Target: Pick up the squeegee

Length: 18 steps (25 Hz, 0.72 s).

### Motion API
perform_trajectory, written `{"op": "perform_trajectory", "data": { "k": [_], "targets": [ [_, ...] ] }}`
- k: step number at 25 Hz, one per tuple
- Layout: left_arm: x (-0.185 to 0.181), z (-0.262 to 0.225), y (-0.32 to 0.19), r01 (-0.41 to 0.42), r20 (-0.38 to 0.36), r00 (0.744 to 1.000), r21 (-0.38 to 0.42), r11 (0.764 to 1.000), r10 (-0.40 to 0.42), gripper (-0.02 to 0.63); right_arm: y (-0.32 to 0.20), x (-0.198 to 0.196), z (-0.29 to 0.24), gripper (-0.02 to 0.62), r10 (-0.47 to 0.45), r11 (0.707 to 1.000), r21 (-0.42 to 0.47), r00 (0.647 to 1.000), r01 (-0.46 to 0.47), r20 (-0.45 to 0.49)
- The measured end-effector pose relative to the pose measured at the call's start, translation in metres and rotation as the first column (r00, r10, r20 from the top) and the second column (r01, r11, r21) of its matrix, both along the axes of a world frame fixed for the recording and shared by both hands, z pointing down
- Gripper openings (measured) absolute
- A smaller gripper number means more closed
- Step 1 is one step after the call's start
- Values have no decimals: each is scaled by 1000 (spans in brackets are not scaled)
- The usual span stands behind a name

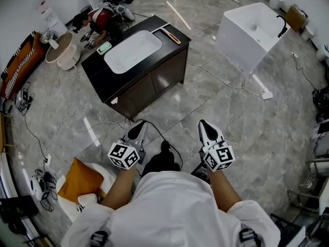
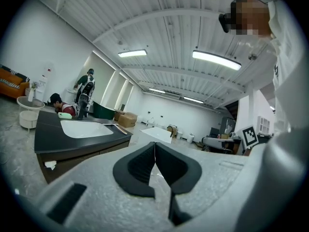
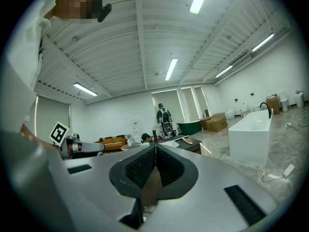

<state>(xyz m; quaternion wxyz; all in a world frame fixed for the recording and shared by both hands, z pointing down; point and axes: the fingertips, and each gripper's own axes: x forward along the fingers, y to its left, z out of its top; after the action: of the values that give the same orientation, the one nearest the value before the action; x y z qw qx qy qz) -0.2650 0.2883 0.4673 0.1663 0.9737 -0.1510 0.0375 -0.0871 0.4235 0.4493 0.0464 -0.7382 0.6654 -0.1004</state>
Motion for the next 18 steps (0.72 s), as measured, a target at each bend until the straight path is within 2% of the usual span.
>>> {"op": "perform_trajectory", "data": {
  "k": [10, 18],
  "targets": [
    [61, -12, -103, -13, -68, 998, -38, 999, 10, 16, -101, 49, -17, 15, -8, 1000, -23, 999, 7, -41],
    [95, -20, -172, -50, -115, 992, -37, 998, 46, 16, -159, 76, -18, 15, 29, 999, -39, 998, -30, -48]
  ]
}}
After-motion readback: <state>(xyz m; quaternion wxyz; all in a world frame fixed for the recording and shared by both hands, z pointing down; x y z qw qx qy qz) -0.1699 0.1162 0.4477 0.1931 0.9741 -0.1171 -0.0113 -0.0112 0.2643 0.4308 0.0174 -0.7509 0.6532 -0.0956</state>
